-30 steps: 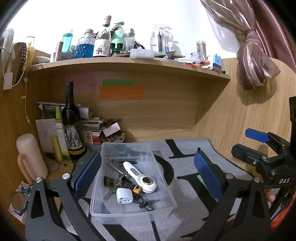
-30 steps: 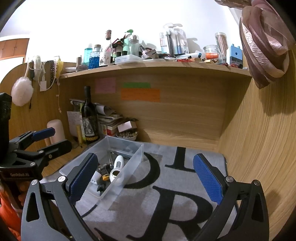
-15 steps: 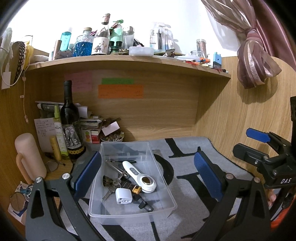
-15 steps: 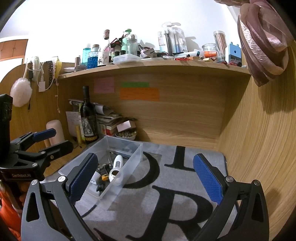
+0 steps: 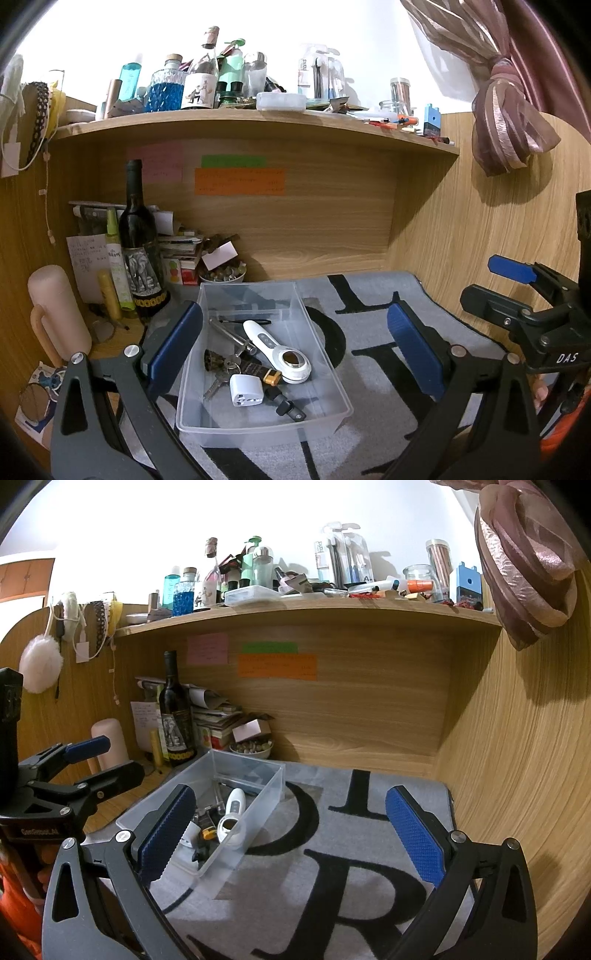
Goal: Organize rigid objects
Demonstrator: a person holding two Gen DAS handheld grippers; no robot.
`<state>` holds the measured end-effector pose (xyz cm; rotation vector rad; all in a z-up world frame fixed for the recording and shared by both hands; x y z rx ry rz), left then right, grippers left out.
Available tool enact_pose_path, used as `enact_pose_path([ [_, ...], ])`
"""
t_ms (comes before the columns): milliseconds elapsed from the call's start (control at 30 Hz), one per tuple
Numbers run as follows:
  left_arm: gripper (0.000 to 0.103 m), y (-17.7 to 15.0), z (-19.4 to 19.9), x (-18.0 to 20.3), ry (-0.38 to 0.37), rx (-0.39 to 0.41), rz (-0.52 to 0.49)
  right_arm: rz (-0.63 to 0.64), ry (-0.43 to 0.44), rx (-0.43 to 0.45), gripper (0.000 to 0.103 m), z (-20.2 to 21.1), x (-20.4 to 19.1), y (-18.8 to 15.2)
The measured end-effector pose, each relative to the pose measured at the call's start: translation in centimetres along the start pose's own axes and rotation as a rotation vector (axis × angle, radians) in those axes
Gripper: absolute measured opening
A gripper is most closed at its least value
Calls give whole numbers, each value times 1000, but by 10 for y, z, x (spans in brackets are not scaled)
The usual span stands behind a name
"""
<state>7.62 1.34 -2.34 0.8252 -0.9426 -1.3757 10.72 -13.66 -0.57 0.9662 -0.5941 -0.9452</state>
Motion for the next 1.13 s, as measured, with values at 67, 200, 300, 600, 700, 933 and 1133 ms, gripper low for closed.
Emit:
enact_pose_path([
  [67, 102, 0, 0, -1, -3, -2, 7, 1, 1, -2, 103, -1, 0, 0],
  [200, 102, 0, 0, -1, 0, 2, 1, 0, 1, 0, 103, -1, -1, 1],
  [300, 102, 1, -1, 0, -1, 5, -4, 2, 2, 1, 103, -1, -2, 1],
  [600, 102, 2, -3, -1, -5, 1, 0, 3, 3, 1, 103, -1, -2, 1],
  [700, 102, 1, -6, 0, -16, -7, -6, 4, 2, -1, 103, -3, -3, 1],
  [933, 102, -1, -8, 2, -24, -9, -5, 9, 1, -6, 103, -6, -8, 0],
  [1133, 102, -2, -11, 0, -34, -16, 6, 4, -1, -15, 103, -9, -9, 0],
])
Point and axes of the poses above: each gripper's, at about its wrist camera, not at the fingertips, and z roughly against the way its jaws point, x to its right, y to its top, the point moved 9 cm from there along -z, roughly the way its jaws point, and after that the axes turned 7 degrees about -x, right-handed, at the moved point
